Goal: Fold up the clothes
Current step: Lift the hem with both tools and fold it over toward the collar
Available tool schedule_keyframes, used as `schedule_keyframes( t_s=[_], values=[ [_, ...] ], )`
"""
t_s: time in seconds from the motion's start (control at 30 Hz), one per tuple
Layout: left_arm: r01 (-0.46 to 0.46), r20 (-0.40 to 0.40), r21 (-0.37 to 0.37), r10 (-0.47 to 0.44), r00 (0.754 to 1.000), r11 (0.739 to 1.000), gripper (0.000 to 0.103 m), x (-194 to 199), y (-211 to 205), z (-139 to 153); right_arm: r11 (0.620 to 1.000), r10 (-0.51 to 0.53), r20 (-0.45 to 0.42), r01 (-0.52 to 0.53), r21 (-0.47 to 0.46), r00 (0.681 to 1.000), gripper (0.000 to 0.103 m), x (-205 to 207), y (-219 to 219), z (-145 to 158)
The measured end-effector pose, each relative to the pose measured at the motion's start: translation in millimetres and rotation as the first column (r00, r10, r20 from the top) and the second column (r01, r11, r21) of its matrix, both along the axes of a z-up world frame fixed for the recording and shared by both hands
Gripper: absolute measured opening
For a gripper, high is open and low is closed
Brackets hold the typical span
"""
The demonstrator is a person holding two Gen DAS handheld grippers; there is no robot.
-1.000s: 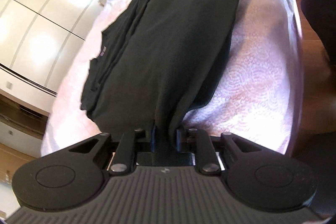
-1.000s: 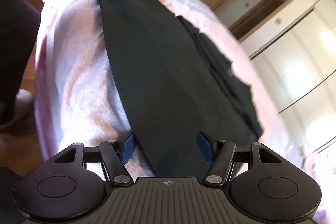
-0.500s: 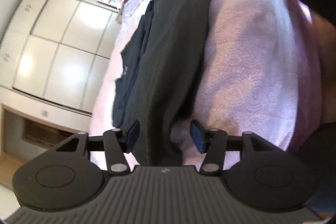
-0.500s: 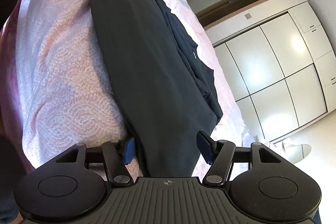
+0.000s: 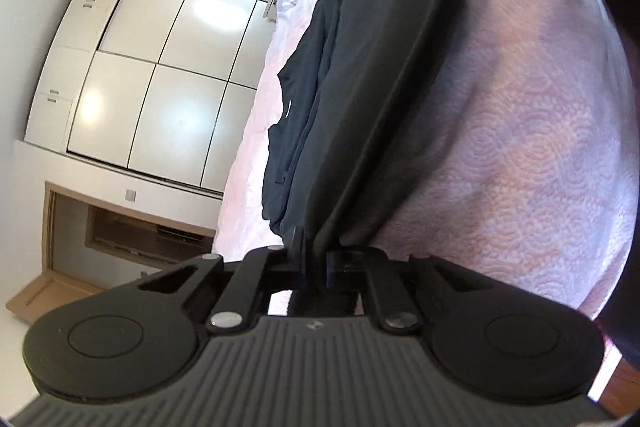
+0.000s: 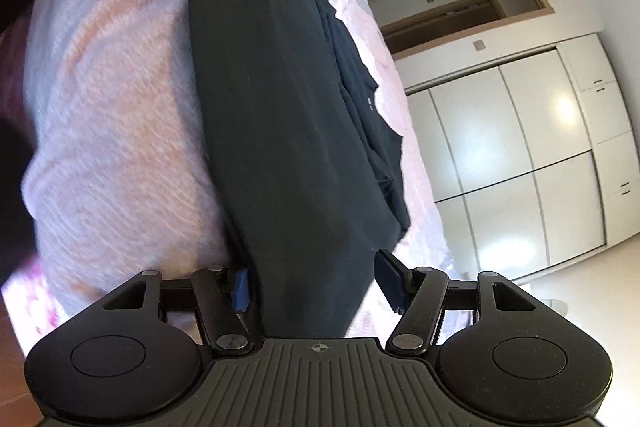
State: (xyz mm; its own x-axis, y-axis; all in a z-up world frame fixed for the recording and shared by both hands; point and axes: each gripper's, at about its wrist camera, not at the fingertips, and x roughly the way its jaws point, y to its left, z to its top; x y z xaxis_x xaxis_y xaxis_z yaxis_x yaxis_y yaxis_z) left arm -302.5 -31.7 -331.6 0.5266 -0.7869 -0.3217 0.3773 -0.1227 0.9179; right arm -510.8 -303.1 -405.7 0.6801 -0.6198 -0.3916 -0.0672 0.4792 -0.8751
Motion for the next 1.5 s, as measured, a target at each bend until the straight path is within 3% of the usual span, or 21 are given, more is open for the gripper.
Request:
schedule_keyframes(
  t_s=[0.07, 0.13, 0.27, 0.4, 0.6, 0.8, 0.97, 1.2, 1.33, 1.5],
  values=[
    [0.002, -0.013, 0.011, -0.002, 1.0, 1.0, 0.006, 1, 0, 8, 1.0, 0.002, -0.019, -0.002, -0.009, 1.0, 0.018, -3, -2, -1],
    [0.01, -0.03, 0.023, -0.009, 1.0, 1.0, 0.006, 2, 1, 15, 1.0, 0.0, -0.031, 0.0, -0.001, 1.0, 0.003, -6, -4, 1],
    [0.049, -0.072, 0.019, -0.047, 0.996, 0.999, 0.004, 4, 15, 39, 0.997, -0.015, -0.018, 0.017, 0.074, 1.0, 0.002, -16, -6, 19],
    [0.078, -0.083, 0.006, -0.077, 0.994, 0.997, 0.003, -4, 45, 67, 0.996, -0.018, 0.044, 0.015, 0.082, 0.999, 0.001, -33, 3, 66],
    [0.109, -0.054, -0.013, -0.11, 0.992, 0.994, 0.003, -39, 109, 103, 0.997, 0.012, 0.073, -0.018, 0.08, 0.997, 0.001, -80, 54, 116],
    [0.1, -0.126, -0.004, -0.099, 0.987, 0.995, 0.003, -85, 180, 121, 0.991, 0.021, 0.074, -0.03, 0.13, 0.997, 0.001, -144, 120, 140],
    [0.104, -0.168, 0.01, -0.101, 0.981, 0.994, 0.004, -108, 212, 127, 0.986, 0.008, 0.096, -0.024, 0.162, 0.995, 0.001, -173, 153, 152],
    [0.092, -0.179, -0.04, -0.098, 0.979, 0.995, 0.004, -96, 201, 150, 0.99, 0.019, 0.108, -0.034, 0.139, 0.994, 0.001, -179, 167, 162],
    [0.101, -0.172, -0.06, -0.11, 0.979, 0.993, 0.004, -72, 166, 177, 0.995, 0.038, 0.134, -0.05, 0.088, 0.99, 0.001, -158, 142, 185],
    [0.098, -0.198, -0.062, -0.108, 0.974, 0.993, 0.004, -23, 99, 210, 0.995, 0.047, 0.161, -0.06, 0.077, 0.986, 0.001, -100, 78, 213]
  ],
)
